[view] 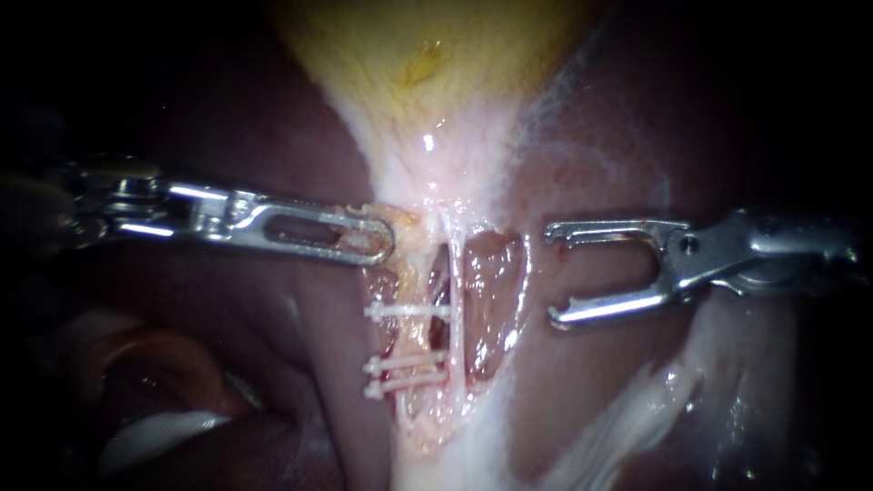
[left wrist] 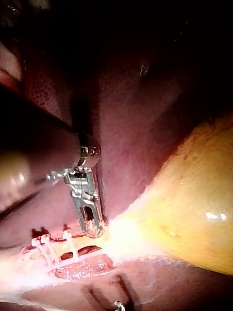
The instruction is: Going back third clip left tube
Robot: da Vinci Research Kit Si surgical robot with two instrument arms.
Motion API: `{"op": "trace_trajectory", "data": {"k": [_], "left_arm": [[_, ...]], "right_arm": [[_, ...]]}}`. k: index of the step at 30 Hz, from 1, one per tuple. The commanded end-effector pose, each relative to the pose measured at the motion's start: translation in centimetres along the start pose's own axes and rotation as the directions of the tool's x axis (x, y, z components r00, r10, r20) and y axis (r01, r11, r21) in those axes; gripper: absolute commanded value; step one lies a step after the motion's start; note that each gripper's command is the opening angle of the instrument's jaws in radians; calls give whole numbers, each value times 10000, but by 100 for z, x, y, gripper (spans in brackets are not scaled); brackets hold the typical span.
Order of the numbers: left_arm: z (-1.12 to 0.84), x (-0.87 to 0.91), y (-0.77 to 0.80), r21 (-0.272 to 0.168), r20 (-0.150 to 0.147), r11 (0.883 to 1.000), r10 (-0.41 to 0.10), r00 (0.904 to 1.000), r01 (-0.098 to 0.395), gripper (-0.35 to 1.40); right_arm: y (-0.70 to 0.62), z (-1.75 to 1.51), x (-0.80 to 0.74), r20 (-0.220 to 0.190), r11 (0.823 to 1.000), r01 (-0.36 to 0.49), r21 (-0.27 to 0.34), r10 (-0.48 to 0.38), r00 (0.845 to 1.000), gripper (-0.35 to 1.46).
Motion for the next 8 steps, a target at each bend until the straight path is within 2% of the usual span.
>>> {"op": "trace_trajectory", "data": {"k": [1, 8], "left_arm": [[-1, 0, -1, -4, -7, 10000, 0, 10000, 0, -35], [-2, 0, -1, 1, -12, 10000, 0, 10000, 0, -35]], "right_arm": [[0, 0, 0, -1, 10000, -3, -2, 3, 10000, 50], [-1, 1, 2, -5, 10000, -7, 29, 7, 10000, 50]]}}
